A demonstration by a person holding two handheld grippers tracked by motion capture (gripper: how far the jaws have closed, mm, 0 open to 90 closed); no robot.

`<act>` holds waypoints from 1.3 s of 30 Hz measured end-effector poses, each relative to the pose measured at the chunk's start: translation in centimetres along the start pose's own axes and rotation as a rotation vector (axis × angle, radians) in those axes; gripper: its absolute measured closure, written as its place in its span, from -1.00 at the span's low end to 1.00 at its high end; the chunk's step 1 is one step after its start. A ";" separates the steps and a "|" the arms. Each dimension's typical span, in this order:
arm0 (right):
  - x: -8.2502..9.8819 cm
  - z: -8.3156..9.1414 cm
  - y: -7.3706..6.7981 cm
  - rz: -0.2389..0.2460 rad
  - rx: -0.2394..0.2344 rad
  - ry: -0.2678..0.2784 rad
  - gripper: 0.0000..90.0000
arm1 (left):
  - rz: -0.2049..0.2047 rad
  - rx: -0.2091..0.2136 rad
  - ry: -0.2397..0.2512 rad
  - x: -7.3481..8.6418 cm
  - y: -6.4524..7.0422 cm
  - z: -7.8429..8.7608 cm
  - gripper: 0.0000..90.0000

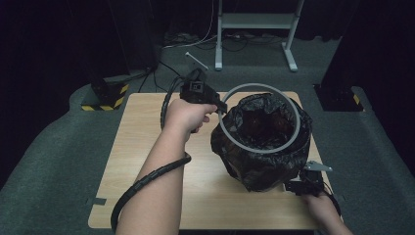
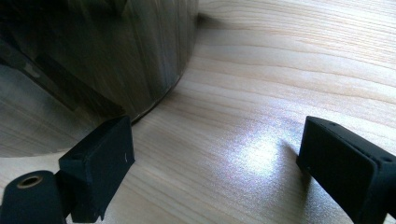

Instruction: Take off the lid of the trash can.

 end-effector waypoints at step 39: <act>0.0 0.0 0.1 0.008 0.000 0.002 -0.77 | 0.034 0.012 0.037 1.2 -5.2 4.7 0.79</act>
Point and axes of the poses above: each handheld gripper's, and its own axes: z roughly backward along the jaws, x roughly out of its underside, y roughly to its right, the point moved 2 cm from there along -z, roughly forward along the jaws, and after that the axes turned 5 degrees about z, right-handed, at the moved point
